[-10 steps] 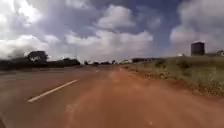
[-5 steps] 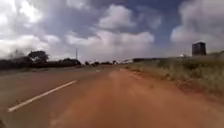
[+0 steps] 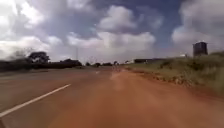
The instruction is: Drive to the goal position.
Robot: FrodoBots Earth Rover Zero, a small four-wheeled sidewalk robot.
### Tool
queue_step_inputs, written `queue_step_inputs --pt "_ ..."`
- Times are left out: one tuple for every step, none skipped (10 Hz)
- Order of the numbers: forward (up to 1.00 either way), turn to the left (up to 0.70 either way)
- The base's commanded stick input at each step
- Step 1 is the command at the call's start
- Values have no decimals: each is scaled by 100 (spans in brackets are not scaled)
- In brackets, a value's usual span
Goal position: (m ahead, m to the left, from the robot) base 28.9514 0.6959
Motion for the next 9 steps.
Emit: queue_step_inputs --pt "100 0" --pt "100 0" --pt "100 0" --pt "100 0" --pt "100 0" --pt "100 0" --pt "100 0" --pt "100 0" --pt "100 0"
